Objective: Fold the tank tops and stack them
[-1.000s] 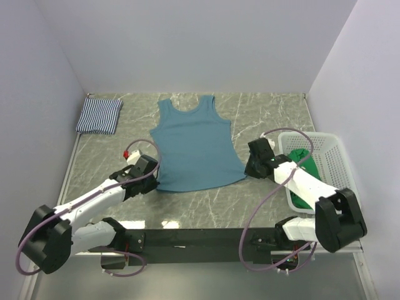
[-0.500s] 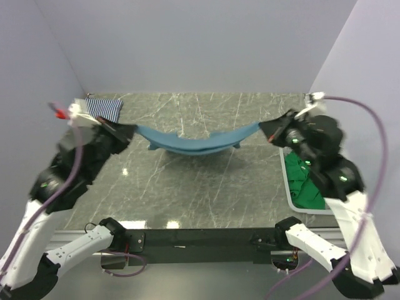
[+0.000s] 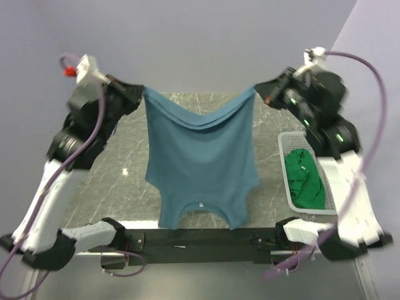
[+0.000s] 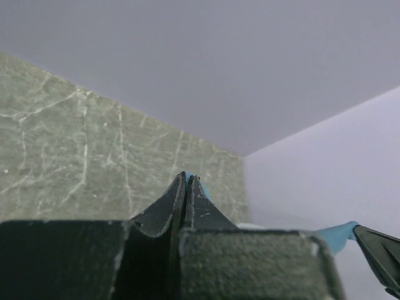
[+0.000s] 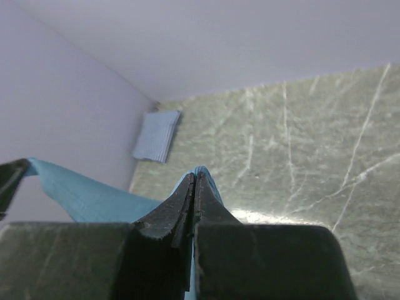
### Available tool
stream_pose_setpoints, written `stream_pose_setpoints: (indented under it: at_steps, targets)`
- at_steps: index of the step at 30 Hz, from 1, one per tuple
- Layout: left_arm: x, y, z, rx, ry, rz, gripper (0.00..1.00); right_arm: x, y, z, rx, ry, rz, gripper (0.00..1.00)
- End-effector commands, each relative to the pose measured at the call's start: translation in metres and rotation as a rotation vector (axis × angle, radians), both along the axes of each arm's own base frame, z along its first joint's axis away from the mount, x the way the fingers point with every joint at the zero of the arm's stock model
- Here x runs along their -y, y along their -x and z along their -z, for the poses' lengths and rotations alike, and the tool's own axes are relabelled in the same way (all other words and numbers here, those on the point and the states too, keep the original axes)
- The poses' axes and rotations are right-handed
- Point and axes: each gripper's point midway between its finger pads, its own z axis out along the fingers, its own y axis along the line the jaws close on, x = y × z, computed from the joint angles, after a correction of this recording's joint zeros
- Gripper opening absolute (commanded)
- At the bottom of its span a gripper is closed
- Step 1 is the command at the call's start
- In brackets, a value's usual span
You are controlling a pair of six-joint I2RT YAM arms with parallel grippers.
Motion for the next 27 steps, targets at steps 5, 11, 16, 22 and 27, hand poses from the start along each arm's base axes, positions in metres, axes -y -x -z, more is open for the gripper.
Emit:
stream_pose_setpoints:
  at_steps: [5,11,16,22,27]
  targets:
    - [-0.001,-0.101,-0.044,0.114,-0.017,0.071,0.01,-0.017,-0.084,-0.019,0.033,-0.007,-0.053,0.00]
    - [-0.026,-0.105,-0.108,0.231,-0.032,0.068,0.01,-0.023,-0.102,-0.043,0.048,-0.033,-0.069,0.00]
    - [-0.029,-0.097,-0.050,0.130,-0.039,0.083,0.01,-0.020,-0.095,0.011,-0.046,-0.023,-0.059,0.00]
    - [-0.018,-0.077,0.115,-0.160,0.029,0.138,0.01,-0.010,-0.070,0.211,-0.418,0.059,-0.032,0.00]
    - [-0.016,-0.017,0.296,-0.474,0.069,0.127,0.01,0.018,-0.024,0.340,-0.655,0.143,0.056,0.00]
